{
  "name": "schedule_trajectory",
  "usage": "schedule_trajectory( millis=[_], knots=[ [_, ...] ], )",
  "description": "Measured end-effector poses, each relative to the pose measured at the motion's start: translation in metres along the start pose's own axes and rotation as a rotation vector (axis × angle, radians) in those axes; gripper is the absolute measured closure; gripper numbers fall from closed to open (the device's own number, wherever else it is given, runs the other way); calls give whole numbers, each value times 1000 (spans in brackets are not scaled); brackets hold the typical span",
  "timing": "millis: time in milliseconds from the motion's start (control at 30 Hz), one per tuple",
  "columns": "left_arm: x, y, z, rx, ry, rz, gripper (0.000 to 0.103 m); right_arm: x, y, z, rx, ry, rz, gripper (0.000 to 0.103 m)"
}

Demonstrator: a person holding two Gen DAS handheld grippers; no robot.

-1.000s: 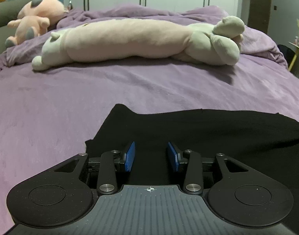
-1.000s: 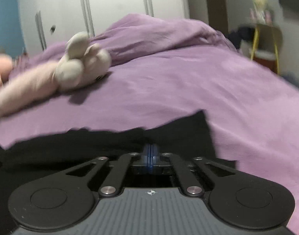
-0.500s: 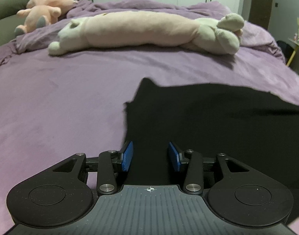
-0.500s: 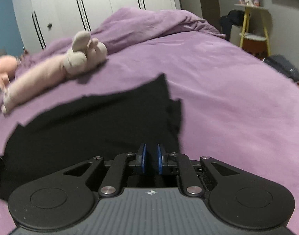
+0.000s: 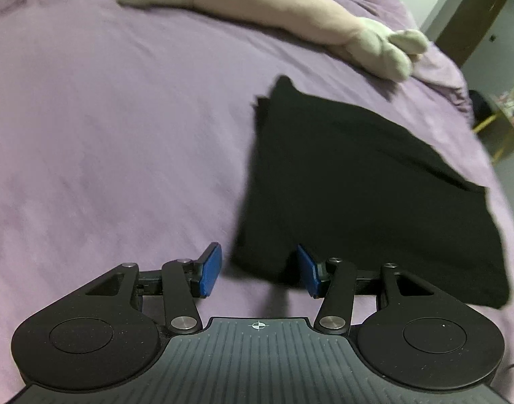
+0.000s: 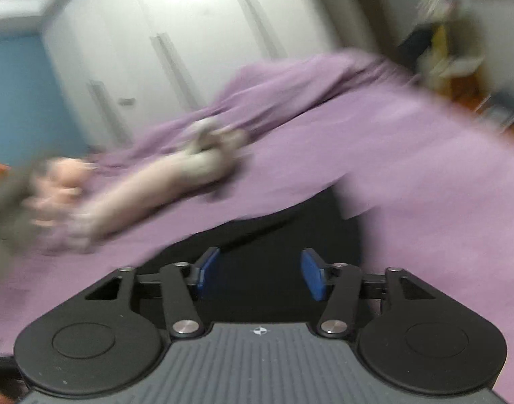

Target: Fold small clothes

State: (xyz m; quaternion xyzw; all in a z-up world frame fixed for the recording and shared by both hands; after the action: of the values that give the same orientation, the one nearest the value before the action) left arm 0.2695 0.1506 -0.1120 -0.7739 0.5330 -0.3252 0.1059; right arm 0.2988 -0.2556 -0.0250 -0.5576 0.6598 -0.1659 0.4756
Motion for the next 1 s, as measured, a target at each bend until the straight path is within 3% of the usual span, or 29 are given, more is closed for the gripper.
schedule_trajectory(
  millis=[167,267,433,533,700,833,933,1000],
  knots=[
    [-4,3,5,-10,53,-94,47,-51,72,44,-257,10,-101,51],
    [-12,-6,9,12,88,-204,48,-69,96,49,-289,30,-129,65],
    [-8,-27,24,34,57,-203,54,-81,91,54,-243,92,-132,76],
    [-4,-35,34,30,60,-200,54,-87,85,63,-204,131,-172,78],
    [-2,-39,44,32,60,-192,65,-83,88,86,-200,191,-224,78],
    [-2,-38,44,28,61,-156,70,-54,81,86,-161,262,-234,83],
    [-2,-39,45,24,72,-151,71,-16,61,72,-97,324,-193,93],
    [-3,-39,44,24,76,-155,69,14,48,61,-68,424,-182,93]
  ],
)
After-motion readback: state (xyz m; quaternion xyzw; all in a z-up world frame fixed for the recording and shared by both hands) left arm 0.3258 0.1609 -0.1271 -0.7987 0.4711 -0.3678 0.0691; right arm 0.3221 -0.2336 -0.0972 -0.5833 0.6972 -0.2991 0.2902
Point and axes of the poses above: each gripper's, at about its wrist camera, not at the fingertips, and z roughly the way its jaws point, x to its right, y to its underside, the point moved 7 cm from there along z, roughly the way its jaws point, and after that the axes turned 3 degrees about y, right-handed, at the moved point
